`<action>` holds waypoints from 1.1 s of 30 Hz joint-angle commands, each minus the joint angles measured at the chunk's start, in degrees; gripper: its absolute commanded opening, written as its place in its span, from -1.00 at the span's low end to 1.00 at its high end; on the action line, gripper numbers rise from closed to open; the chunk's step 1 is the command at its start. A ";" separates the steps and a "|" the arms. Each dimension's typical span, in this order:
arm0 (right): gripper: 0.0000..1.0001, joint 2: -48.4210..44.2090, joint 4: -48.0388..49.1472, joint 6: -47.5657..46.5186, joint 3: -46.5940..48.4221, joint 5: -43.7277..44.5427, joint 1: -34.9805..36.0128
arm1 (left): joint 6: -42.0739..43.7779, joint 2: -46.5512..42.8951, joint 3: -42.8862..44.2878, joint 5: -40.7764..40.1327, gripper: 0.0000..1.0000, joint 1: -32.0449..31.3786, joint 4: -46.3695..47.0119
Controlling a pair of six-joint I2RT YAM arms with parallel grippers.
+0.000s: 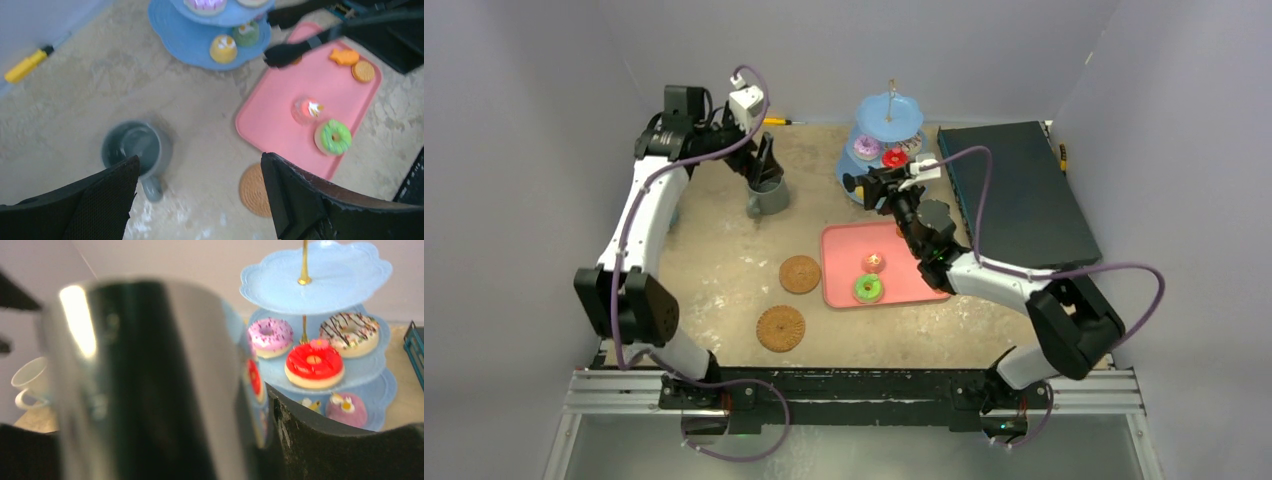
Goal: Serve the afternoon tea
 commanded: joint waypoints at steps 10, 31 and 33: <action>0.30 -13.88 -9.58 4.36 -9.83 2.24 0.01 | -13.52 24.65 32.39 -1.61 0.84 -15.63 16.12; 0.28 -20.97 -13.40 5.38 -11.16 1.78 -0.11 | -29.24 43.12 34.36 5.16 0.53 -19.29 56.40; 0.27 -21.98 -14.06 5.65 -11.56 1.83 -0.07 | -29.17 44.47 34.84 5.17 0.50 -19.19 58.46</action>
